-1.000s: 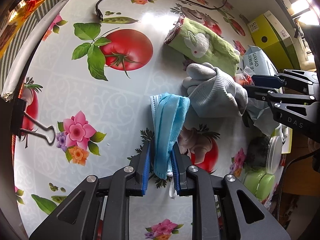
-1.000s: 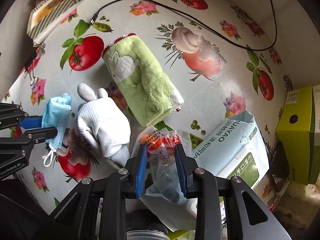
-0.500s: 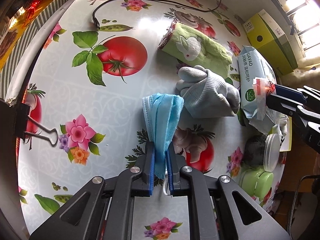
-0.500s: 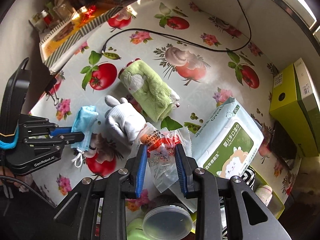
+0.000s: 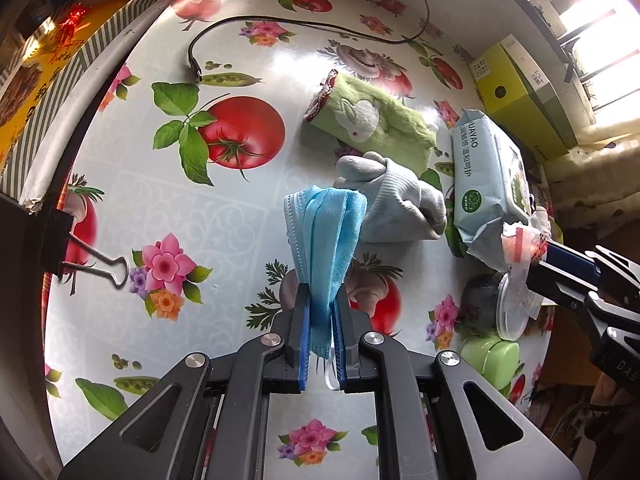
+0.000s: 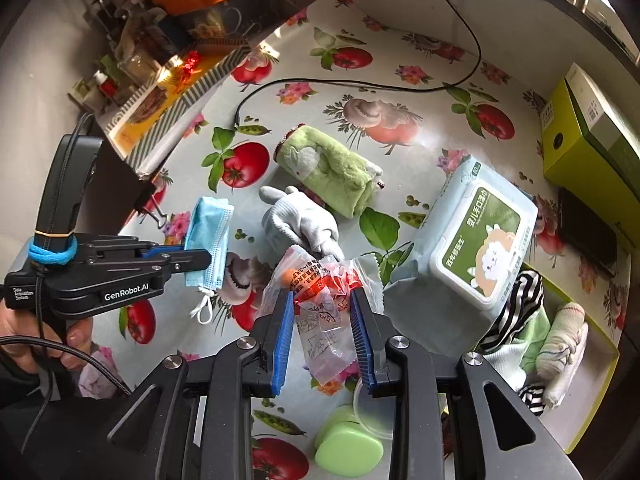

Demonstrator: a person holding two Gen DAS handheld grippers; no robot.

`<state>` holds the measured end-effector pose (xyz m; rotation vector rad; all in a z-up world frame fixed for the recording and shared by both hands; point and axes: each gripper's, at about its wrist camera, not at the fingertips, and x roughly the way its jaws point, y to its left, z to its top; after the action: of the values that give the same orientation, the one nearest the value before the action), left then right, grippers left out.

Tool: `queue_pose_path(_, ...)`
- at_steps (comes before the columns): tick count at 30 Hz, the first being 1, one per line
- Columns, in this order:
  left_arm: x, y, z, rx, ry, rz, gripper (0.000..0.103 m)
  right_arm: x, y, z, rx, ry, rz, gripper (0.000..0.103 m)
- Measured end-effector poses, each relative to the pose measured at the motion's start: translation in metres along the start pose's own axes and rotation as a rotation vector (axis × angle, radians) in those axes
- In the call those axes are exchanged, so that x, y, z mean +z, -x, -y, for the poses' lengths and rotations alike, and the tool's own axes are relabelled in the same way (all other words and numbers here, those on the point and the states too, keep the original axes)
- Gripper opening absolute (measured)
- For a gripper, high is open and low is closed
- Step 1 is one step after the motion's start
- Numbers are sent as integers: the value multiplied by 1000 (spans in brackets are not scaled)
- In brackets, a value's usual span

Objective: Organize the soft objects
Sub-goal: 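Carry the plastic bag and blue mask over the yellow-rimmed lid with both grippers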

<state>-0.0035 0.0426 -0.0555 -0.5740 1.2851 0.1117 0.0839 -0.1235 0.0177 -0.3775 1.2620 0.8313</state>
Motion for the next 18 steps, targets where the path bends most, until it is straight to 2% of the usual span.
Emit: queue_pose_path(18, 10, 23, 50, -8, -134, 43, 10, -29, 34, 19, 25, -95, 73, 27)
